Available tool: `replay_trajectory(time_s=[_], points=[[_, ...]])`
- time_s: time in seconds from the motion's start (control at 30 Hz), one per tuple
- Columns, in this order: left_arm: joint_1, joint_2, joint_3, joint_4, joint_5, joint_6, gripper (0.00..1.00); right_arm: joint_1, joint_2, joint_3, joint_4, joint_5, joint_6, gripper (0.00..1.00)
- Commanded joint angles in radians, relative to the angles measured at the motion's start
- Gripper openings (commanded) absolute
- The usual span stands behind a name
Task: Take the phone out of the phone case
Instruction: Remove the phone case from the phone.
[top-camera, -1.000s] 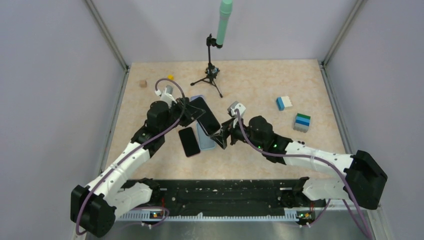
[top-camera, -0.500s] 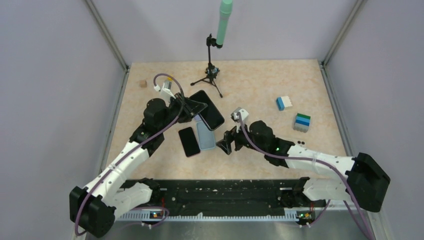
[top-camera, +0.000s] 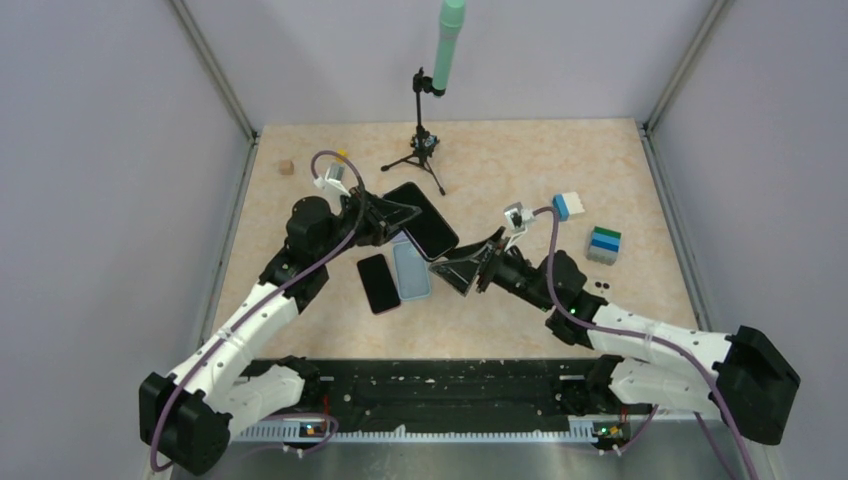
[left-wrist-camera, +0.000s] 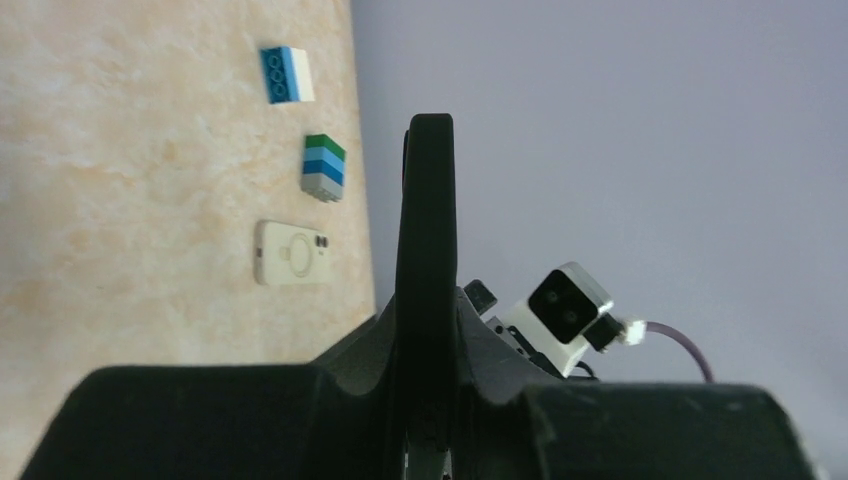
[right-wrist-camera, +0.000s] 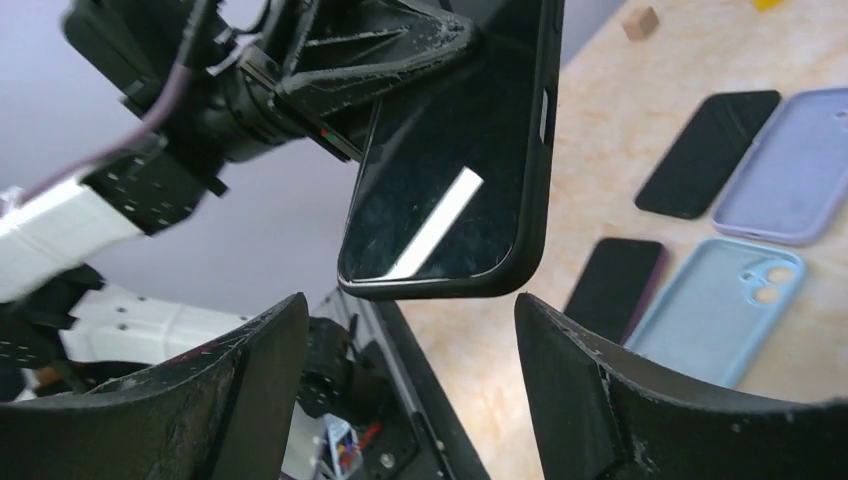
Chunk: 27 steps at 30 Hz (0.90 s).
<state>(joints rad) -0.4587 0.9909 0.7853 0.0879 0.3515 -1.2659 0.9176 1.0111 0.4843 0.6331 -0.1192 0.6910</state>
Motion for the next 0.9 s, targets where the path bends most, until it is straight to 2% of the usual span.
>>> replay_trajectory(time_s=[0.0, 0.07, 0.17, 0.23, 0.43, 0.67, 0.87], points=[[-0.001, -0.005, 0.022, 0.224, 0.073, -0.191, 0.0, -0.004, 0.041, 0.014, 0.25, 0.001, 0.12, 0.72], [-0.001, 0.006, 0.031, 0.24, 0.094, -0.222, 0.0, -0.004, 0.065, 0.028, 0.28, 0.013, 0.123, 0.66], [-0.001, 0.025, 0.046, 0.253, 0.136, -0.242, 0.0, -0.003, 0.088, 0.033, 0.293, 0.058, 0.125, 0.48], [-0.001, 0.036, 0.056, 0.258, 0.165, -0.249, 0.0, -0.003, 0.078, 0.011, 0.32, 0.098, 0.119, 0.42], [0.0, 0.048, 0.056, 0.238, 0.198, -0.28, 0.0, -0.003, 0.04, 0.019, 0.229, 0.115, 0.008, 0.36], [-0.001, 0.079, 0.069, 0.267, 0.241, -0.333, 0.0, -0.003, 0.044, 0.025, 0.076, 0.159, -0.201, 0.3], [-0.001, 0.105, 0.081, 0.3, 0.285, -0.374, 0.0, -0.003, 0.038, 0.032, 0.004, 0.241, -0.324, 0.29]])
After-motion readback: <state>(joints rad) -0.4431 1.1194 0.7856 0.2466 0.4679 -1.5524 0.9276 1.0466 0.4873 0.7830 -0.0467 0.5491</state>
